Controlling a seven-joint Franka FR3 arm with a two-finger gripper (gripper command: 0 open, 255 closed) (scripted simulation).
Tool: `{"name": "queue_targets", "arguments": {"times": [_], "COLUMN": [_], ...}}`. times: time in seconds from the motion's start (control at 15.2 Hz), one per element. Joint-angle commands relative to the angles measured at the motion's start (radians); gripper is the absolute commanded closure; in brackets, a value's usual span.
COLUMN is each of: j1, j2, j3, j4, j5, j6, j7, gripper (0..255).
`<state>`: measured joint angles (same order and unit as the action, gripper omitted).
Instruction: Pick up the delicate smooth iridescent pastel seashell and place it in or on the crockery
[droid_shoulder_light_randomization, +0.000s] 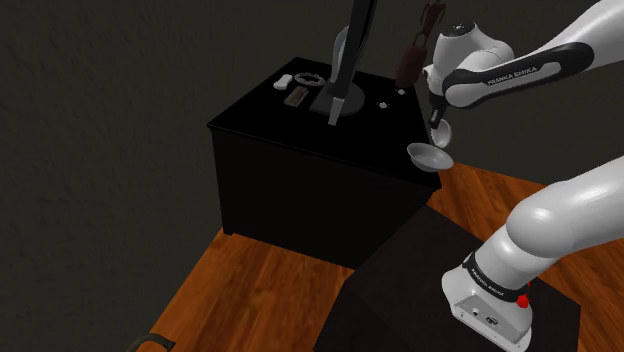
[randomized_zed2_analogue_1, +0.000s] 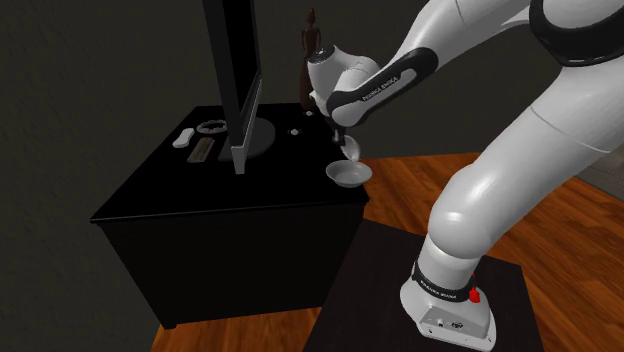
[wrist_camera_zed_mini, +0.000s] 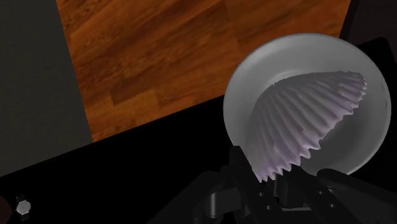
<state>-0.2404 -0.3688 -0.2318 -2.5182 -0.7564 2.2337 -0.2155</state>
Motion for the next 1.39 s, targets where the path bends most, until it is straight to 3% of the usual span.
{"name": "queue_targets", "arguments": {"times": [0.0, 0.4, 0.92, 0.99, 1.32], "j1": [-0.003, -0.017, -0.017, -0.017, -0.017], "j2": [0.02, 0.078, 0.078, 0.078, 0.078], "j3": [-0.002, -0.009, -0.009, -0.009, -0.009], "j4": [-0.011, -0.047, -0.047, -0.047, -0.047], "j5": [-0.013, -0.061, -0.062, -0.062, -0.062], "j6": [0.028, 0.11, 0.11, 0.11, 0.11], "j7": [0.02, 0.082, 0.082, 0.082, 0.082], "gripper": [255, 255, 255, 0, 0]}}
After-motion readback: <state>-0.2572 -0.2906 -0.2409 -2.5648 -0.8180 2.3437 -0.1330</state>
